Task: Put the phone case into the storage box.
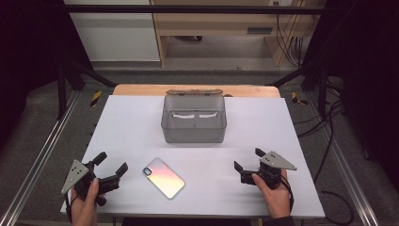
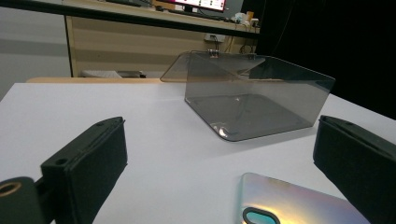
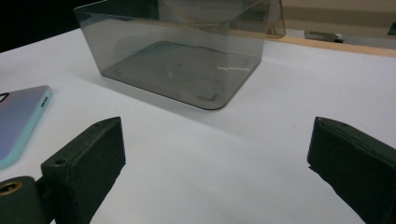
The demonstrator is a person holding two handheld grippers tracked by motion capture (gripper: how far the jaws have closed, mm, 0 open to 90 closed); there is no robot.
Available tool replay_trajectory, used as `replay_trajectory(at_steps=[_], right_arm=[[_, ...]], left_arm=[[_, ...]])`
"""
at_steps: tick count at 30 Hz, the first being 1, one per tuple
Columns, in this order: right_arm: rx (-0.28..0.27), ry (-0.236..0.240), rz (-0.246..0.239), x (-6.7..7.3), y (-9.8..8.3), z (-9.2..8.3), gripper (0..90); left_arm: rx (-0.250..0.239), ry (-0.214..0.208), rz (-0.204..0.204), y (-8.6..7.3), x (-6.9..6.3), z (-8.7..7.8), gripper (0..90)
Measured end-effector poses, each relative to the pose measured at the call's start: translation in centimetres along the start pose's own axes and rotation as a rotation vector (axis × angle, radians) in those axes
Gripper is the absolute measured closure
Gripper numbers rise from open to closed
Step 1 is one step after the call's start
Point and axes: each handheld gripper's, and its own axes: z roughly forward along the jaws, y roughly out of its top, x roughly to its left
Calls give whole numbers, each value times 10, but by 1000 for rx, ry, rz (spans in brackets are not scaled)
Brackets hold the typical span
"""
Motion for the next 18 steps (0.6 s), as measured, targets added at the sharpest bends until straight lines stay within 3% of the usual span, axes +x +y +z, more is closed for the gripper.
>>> replay_trajectory(at_steps=[5, 7, 9, 10, 16, 17, 18], right_arm=[[28, 12, -2, 7, 1, 4, 45], [93, 33, -19, 20, 5, 11, 50], [105, 45, -23, 24, 6, 13, 56], [166, 68, -50, 38, 11, 20, 57], [269, 135, -79, 79, 17, 37, 66], [269, 135, -79, 79, 17, 37, 66], [288, 156, -109, 94, 19, 42, 66]], left_arm=[[-1, 0, -12, -1, 1, 0, 27], [0, 3, -16, -1, 1, 0, 27], [0, 3, -17, -1, 1, 0, 27], [-1, 3, -18, -1, 2, -1, 27], [-2, 3, -26, -1, 3, -1, 27], [-2, 3, -26, -1, 3, -1, 27], [-3, 0, -34, -1, 3, -1, 27]])
